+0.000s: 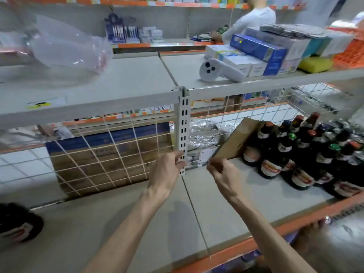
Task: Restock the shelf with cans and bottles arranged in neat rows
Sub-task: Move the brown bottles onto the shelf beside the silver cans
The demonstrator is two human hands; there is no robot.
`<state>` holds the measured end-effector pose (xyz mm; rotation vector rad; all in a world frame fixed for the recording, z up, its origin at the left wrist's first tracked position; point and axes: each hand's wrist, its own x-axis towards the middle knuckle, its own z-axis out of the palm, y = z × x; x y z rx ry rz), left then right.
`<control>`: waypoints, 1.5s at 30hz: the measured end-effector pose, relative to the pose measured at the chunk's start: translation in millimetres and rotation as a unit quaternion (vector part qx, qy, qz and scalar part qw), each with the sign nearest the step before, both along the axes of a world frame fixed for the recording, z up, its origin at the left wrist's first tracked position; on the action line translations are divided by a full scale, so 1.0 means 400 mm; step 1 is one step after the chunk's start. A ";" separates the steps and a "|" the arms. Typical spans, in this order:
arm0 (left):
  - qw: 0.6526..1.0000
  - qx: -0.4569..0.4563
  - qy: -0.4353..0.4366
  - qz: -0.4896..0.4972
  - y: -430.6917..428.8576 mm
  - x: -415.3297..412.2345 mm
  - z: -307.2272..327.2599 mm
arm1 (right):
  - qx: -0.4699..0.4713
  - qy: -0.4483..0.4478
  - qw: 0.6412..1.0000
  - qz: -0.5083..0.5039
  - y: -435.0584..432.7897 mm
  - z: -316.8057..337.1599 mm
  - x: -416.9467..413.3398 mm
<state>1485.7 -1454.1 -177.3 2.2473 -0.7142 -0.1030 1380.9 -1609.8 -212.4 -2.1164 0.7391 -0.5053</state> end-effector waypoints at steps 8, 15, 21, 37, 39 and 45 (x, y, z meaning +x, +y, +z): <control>0.992 0.017 0.041 -0.117 -0.363 -0.130 -0.045 | 0.025 -0.031 0.990 -0.137 -0.253 0.007 -0.198; 0.985 -0.019 0.070 -0.159 -0.629 -0.208 -0.053 | 0.001 -0.032 0.958 -0.287 -0.458 0.004 -0.267; 0.990 -0.066 0.069 -0.103 -0.744 -0.182 -0.050 | 0.009 -0.039 0.969 -0.244 -0.554 0.040 -0.233; 0.989 -0.086 0.093 -0.074 -0.762 -0.107 -0.046 | -0.047 0.007 0.988 -0.149 -0.596 0.055 -0.171; 0.987 -0.110 0.103 -0.053 -0.695 -0.106 -0.051 | -0.061 0.024 0.989 -0.131 -0.557 0.064 -0.168; 0.983 -0.162 0.090 -0.019 -0.419 -0.087 -0.005 | -0.114 0.035 0.991 -0.062 -0.372 0.112 -0.133</control>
